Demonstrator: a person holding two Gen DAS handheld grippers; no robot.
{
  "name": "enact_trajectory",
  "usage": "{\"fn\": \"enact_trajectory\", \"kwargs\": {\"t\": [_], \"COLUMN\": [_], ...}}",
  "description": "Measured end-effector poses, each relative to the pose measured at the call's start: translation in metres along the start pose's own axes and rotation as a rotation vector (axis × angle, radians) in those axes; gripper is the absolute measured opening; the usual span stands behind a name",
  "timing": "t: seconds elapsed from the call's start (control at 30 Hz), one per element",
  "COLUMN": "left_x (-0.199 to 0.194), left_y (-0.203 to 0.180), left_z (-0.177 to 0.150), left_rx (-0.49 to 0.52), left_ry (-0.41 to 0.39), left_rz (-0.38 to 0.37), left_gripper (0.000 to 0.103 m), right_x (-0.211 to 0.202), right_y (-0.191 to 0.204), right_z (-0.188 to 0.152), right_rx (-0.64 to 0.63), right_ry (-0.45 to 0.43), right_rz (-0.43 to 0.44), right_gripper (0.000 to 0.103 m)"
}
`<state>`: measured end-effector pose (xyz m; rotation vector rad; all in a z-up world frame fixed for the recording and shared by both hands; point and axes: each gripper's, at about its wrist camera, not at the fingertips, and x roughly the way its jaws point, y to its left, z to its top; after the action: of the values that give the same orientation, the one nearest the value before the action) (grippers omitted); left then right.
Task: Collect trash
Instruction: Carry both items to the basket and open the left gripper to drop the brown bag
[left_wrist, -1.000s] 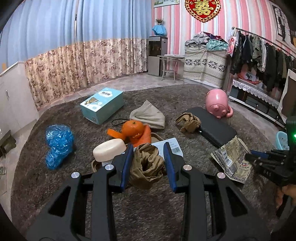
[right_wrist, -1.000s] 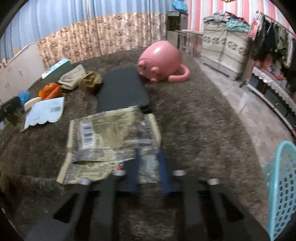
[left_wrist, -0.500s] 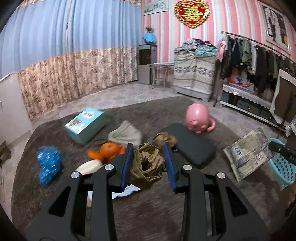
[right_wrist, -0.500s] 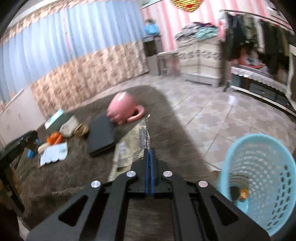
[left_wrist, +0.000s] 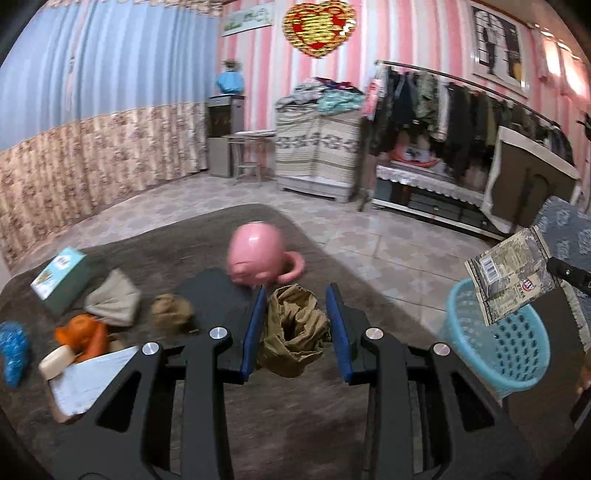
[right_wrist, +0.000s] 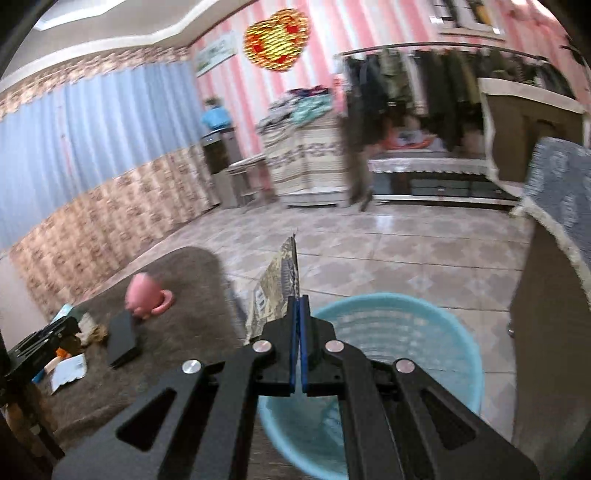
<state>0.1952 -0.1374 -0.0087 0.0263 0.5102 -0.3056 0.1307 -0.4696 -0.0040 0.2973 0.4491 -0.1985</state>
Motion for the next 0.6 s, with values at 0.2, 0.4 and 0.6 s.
{"fn": "enact_trajectory", "kwargs": {"t": [0.2, 0.4, 0.6], "left_x": [0.024, 0.042, 0.066], "left_y": [-0.064, -0.135, -0.191], "left_z": [0.017, 0.025, 0.022], "left_rx": [0.016, 0.079, 0.145], "left_ry": [-0.005, -0.016, 0.018], "left_rz": [-0.109, -0.199, -0.257], "left_gripper": [0.032, 0.032, 0.032], "right_x": [-0.005, -0.003, 0.002], "right_y": [-0.054, -0.090, -0.094], "right_z": [-0.003, -0.010, -0.013], "right_rx": [0.066, 0.117, 0.109], "right_ry": [0.003, 0.020, 0.035], "right_rz": [-0.106, -0.171, -0.215], "right_gripper": [0.002, 0.002, 0.002]}}
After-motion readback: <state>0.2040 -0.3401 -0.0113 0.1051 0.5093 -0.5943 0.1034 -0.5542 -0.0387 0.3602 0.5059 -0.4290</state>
